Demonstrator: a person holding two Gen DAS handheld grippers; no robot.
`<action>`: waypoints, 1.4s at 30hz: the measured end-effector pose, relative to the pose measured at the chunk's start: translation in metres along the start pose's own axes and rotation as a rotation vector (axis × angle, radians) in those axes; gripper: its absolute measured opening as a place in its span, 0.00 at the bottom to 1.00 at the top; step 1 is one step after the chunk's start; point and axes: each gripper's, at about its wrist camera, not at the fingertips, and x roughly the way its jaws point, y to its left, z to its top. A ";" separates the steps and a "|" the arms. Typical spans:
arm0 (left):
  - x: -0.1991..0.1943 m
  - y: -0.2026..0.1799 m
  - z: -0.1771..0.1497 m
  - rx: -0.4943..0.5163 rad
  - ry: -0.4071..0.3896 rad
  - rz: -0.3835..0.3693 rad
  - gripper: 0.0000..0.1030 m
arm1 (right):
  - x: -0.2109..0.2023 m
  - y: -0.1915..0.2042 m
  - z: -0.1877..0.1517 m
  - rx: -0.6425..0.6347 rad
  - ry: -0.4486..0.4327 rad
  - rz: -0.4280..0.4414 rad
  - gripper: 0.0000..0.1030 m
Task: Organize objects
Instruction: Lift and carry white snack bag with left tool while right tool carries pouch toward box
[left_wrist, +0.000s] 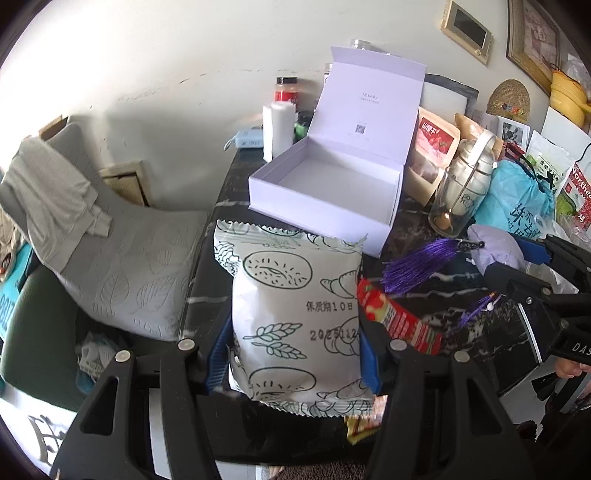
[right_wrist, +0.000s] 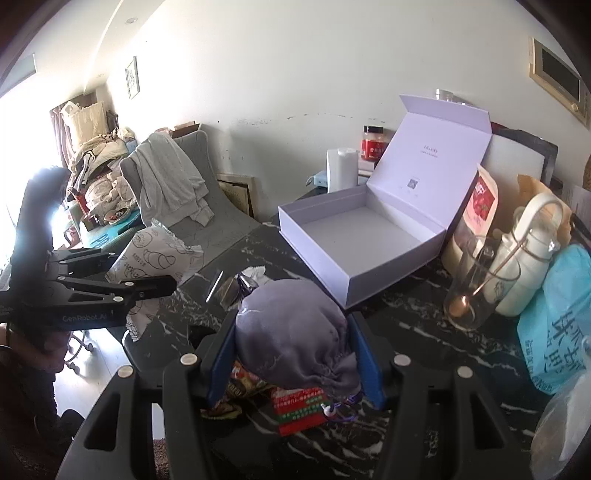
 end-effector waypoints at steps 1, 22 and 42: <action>0.003 -0.002 0.007 0.003 -0.002 -0.002 0.54 | 0.000 -0.002 0.005 0.000 -0.003 -0.004 0.57; 0.098 -0.013 0.103 0.061 0.043 -0.049 0.54 | 0.045 -0.047 0.063 -0.009 0.000 -0.062 0.57; 0.201 0.003 0.192 0.137 0.052 -0.065 0.54 | 0.123 -0.066 0.126 -0.013 -0.011 -0.037 0.57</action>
